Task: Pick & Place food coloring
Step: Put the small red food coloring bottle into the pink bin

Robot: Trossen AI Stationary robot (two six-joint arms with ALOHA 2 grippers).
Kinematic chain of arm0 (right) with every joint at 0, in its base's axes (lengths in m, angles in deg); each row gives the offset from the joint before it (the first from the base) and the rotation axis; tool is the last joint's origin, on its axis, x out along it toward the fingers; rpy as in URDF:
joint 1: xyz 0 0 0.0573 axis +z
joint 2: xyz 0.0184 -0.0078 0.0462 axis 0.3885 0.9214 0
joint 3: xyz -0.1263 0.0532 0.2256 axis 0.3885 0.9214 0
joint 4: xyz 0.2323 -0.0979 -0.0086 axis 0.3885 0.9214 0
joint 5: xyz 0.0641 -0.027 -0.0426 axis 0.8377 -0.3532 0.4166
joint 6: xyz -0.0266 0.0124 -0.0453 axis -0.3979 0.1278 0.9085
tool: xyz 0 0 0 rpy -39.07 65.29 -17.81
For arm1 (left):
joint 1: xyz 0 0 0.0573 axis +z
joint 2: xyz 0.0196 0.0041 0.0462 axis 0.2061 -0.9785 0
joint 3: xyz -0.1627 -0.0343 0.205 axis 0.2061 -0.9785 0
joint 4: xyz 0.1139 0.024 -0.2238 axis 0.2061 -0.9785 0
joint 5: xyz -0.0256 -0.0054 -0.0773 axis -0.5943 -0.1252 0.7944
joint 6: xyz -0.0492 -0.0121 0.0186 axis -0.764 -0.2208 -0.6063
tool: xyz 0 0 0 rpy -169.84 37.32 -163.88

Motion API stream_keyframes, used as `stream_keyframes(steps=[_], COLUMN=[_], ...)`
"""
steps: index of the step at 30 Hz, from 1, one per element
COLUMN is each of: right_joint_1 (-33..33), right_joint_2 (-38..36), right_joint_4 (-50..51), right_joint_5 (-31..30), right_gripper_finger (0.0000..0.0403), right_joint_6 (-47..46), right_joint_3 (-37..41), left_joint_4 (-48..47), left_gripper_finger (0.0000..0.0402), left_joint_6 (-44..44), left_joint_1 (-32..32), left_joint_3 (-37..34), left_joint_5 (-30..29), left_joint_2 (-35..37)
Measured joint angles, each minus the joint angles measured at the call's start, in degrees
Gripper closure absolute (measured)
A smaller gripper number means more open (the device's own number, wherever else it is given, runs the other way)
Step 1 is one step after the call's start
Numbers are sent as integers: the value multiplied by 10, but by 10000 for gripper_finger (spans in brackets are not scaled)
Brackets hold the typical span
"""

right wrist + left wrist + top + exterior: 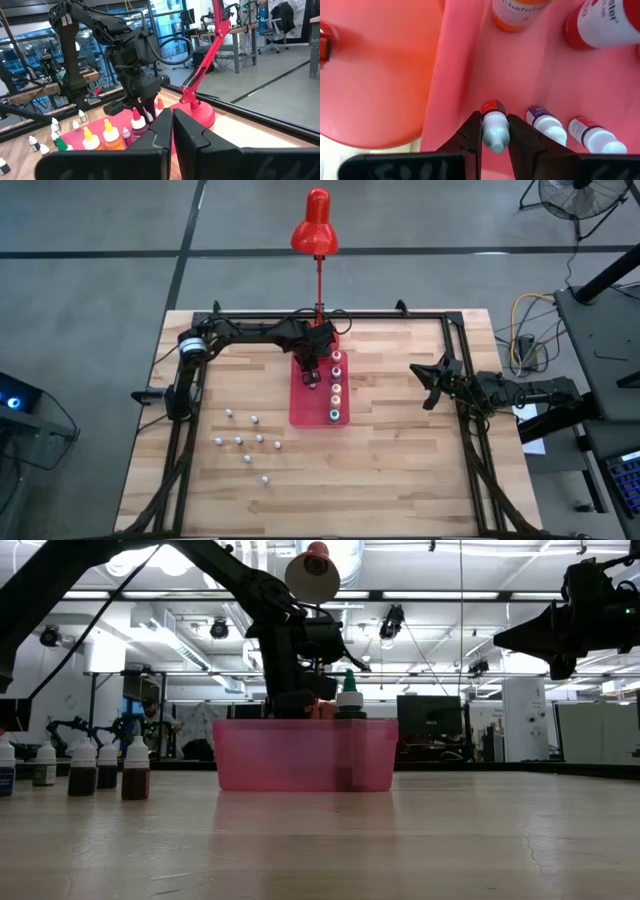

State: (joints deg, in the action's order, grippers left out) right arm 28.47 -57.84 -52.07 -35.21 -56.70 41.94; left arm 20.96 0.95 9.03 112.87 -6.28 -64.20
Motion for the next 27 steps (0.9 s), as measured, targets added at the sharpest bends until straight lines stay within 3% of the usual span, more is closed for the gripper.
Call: stream_keyframes(steps=[12, 27], right_joint_1=[0, 0], right_joint_2=[0, 0], right_joint_4=[0, 0], right_joint_5=[0, 0], right_gripper_finger=[394, 394], right_joint_6=[0, 0], right_joint_3=[0, 0], left_joint_4=[14, 14], left_gripper_finger=[348, 346], left_joint_6=[2, -9], left_joint_1=[-4, -4], left_joint_3=[-35, -20], left_joint_5=[0, 0], left_joint_2=[1, 0])
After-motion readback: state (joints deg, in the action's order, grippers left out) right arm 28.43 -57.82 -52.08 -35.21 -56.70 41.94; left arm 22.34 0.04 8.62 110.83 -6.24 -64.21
